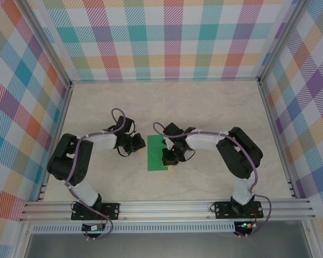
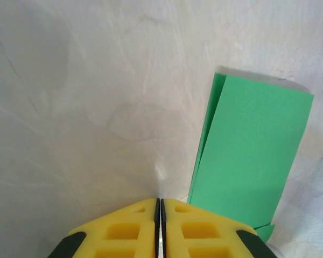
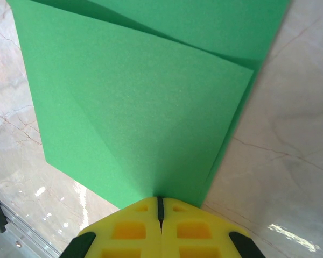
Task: Fold a paper plane with a square sheet of paper (pick it up from the middle)
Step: Fold the triangle a second time at the center of the table.
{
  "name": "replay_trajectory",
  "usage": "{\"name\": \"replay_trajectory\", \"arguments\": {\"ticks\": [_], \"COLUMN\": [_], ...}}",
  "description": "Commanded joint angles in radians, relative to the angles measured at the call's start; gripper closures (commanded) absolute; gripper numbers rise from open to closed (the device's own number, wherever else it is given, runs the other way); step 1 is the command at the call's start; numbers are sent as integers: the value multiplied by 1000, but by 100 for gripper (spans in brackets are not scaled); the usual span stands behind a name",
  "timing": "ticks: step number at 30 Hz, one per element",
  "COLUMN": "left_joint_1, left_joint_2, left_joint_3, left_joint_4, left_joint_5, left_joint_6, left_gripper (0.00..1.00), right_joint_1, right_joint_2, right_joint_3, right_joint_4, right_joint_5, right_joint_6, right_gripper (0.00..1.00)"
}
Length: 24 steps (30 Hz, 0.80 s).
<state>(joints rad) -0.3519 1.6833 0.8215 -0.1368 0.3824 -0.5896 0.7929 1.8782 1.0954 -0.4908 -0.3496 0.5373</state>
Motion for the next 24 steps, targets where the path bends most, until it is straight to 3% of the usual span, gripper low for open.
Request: {"name": "replay_trajectory", "arguments": {"ticks": [1, 4, 10, 24], "left_joint_1": [14, 3, -61, -124], "left_joint_2": [-106, -164, -167, -30], "left_joint_3": [0, -21, -105, -141], "left_joint_4": [27, 80, 158, 290], "left_joint_5": [85, 168, 188, 188], "left_joint_6": [56, 18, -48, -116], "left_gripper": [86, 86, 90, 99], "right_joint_1": [6, 5, 3, 5], "right_joint_2": [51, 15, -77, 24], "right_joint_3": [-41, -7, 62, 145], "right_joint_4": [-130, -117, 34, 1], "right_joint_5": [105, 80, -79, -47], "right_joint_6": [-4, 4, 25, 34], "right_gripper": [97, 97, 96, 97]}}
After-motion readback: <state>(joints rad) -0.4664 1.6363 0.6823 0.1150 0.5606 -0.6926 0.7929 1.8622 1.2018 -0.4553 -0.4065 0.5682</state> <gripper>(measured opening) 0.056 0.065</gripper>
